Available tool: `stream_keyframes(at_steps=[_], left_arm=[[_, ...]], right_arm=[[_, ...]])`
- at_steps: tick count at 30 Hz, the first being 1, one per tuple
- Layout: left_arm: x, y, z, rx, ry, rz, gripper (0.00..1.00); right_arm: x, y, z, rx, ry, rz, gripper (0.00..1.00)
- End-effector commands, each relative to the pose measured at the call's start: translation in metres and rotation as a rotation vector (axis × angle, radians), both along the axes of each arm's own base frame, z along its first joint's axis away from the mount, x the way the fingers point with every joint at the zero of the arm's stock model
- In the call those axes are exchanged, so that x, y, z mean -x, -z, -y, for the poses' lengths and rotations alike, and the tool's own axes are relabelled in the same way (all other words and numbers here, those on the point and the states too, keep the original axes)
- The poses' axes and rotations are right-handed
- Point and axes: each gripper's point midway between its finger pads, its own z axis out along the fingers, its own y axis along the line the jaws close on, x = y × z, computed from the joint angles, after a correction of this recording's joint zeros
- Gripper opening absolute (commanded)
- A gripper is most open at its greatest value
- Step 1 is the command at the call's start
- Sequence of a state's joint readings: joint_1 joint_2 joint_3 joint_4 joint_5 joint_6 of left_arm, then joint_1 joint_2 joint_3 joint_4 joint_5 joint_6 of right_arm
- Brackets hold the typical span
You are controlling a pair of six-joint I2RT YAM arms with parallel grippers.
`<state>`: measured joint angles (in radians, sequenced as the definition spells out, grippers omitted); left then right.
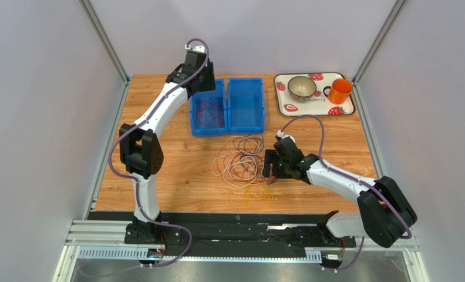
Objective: Untangle the cables
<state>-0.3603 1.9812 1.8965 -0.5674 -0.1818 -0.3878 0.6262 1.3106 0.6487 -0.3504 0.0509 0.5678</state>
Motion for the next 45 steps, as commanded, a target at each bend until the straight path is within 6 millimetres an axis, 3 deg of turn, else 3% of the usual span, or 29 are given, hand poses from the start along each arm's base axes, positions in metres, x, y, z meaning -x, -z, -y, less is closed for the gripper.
stream_keyframes(at_steps=[1,4,7,11,12,13,14,18,20,22,23,25,26,28,29,32,33,38,39,42,45], left_arm=[[-0.016,-0.035,0.001,-0.016,0.011,0.072,0.71],[-0.016,-0.06,-0.006,-0.029,-0.014,0.113,0.79],[-0.01,-0.083,-0.006,-0.018,-0.001,0.13,0.79],[0.016,-0.104,-0.008,0.01,0.013,0.125,0.79],[0.024,-0.091,-0.01,0.007,0.009,0.09,0.79],[0.038,-0.107,-0.014,0.023,0.006,0.114,0.79],[0.046,-0.106,-0.014,0.035,0.004,0.113,0.79],[0.095,-0.082,-0.016,0.023,0.026,0.065,0.76],[0.116,-0.072,-0.005,0.016,0.056,0.049,0.75],[0.144,-0.054,0.002,-0.001,0.085,0.023,0.75],[0.156,-0.033,0.004,-0.008,0.092,-0.014,0.75],[0.177,-0.03,0.012,0.015,0.127,-0.013,0.74],[0.189,-0.009,0.011,0.008,0.129,-0.058,0.74],[0.207,-0.003,0.011,0.021,0.145,-0.07,0.73],[0.218,0.012,0.008,0.011,0.145,-0.108,0.72],[0.247,0.013,-0.003,-0.01,0.162,-0.145,0.71],[0.256,0.005,-0.01,-0.012,0.16,-0.125,0.71],[0.301,0.005,-0.047,-0.085,0.169,-0.174,0.7],[0.308,0.001,-0.054,-0.08,0.165,-0.151,0.7],[0.323,0.015,-0.066,-0.094,0.186,-0.144,0.71],[0.328,0.008,-0.059,-0.033,0.227,-0.098,0.7]], right_arm=[[-0.006,-0.01,-0.003,-0.015,-0.002,0.049,0.71],[-0.007,-0.012,-0.003,-0.016,0.003,0.05,0.71],[-0.01,-0.016,-0.005,-0.022,0.002,0.054,0.71],[-0.013,-0.022,-0.005,-0.017,0.006,0.065,0.71],[-0.013,-0.024,-0.004,-0.013,0.007,0.067,0.71],[-0.016,-0.027,-0.004,-0.01,0.01,0.079,0.71],[-0.016,-0.029,-0.003,-0.007,0.011,0.084,0.71],[-0.022,-0.038,-0.003,0.009,0.011,0.105,0.7],[-0.027,-0.043,-0.005,0.011,0.003,0.119,0.68],[-0.032,-0.044,-0.004,0.03,0.011,0.124,0.68],[-0.035,-0.047,-0.004,0.039,0.014,0.131,0.67],[-0.041,-0.045,0.001,0.077,0.038,0.135,0.67],[-0.044,-0.048,0.001,0.083,0.045,0.145,0.66],[-0.048,-0.047,0.003,0.103,0.058,0.146,0.64],[-0.049,-0.042,0.003,0.117,0.057,0.133,0.63],[-0.052,-0.037,0.004,0.147,0.062,0.111,0.58],[-0.054,-0.038,0.004,0.15,0.069,0.11,0.57],[-0.055,-0.042,0.024,0.241,0.143,0.103,0.56],[-0.054,-0.045,0.027,0.252,0.154,0.104,0.56],[-0.046,-0.043,0.027,0.241,0.157,0.075,0.56],[-0.035,-0.034,0.021,0.202,0.132,0.03,0.56]])
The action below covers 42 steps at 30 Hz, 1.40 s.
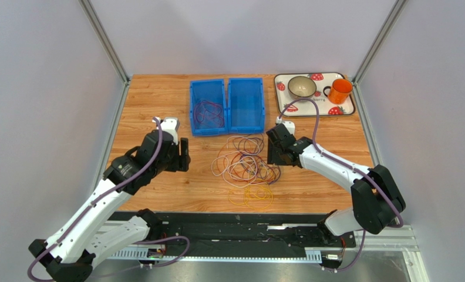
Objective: Untangle the cables
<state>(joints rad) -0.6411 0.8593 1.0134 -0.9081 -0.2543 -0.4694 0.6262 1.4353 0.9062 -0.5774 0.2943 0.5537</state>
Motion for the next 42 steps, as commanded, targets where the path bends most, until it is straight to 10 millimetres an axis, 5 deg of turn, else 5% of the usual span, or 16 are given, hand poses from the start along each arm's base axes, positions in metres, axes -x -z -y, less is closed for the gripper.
stream_keyframes(at_steps=[1,16,24,27,32,34,35,36,40,42], left_arm=[[0.011,0.003,0.003,0.004,0.079,0.005,0.7],[0.005,0.012,0.003,-0.026,0.065,-0.017,0.7],[0.007,0.01,0.003,-0.012,0.067,-0.004,0.7],[0.007,0.009,0.003,-0.01,0.065,-0.002,0.7],[0.007,0.008,0.002,-0.008,0.063,0.001,0.7],[0.007,0.009,0.003,-0.009,0.066,0.001,0.7],[0.007,0.009,0.002,-0.01,0.064,0.0,0.7],[0.007,0.009,0.003,-0.01,0.063,-0.001,0.7],[0.007,0.009,0.003,-0.01,0.068,-0.004,0.7],[0.007,0.01,0.004,-0.007,0.07,-0.005,0.7]], right_arm=[[0.01,-0.001,-0.004,-0.045,0.022,-0.034,0.53],[0.034,0.02,-0.005,-0.051,0.006,-0.149,0.31],[0.039,0.016,0.01,-0.015,0.023,-0.125,0.48],[0.041,0.019,0.008,-0.031,0.024,-0.137,0.48],[0.041,0.022,-0.002,-0.07,0.011,-0.143,0.39],[0.038,0.02,-0.004,-0.075,0.008,-0.139,0.27],[0.035,0.016,-0.006,-0.081,0.005,-0.13,0.2],[0.034,0.013,-0.006,-0.082,0.003,-0.125,0.02],[0.022,-0.017,-0.011,-0.08,-0.027,-0.08,0.0],[0.009,-0.056,-0.022,-0.116,-0.088,0.0,0.0]])
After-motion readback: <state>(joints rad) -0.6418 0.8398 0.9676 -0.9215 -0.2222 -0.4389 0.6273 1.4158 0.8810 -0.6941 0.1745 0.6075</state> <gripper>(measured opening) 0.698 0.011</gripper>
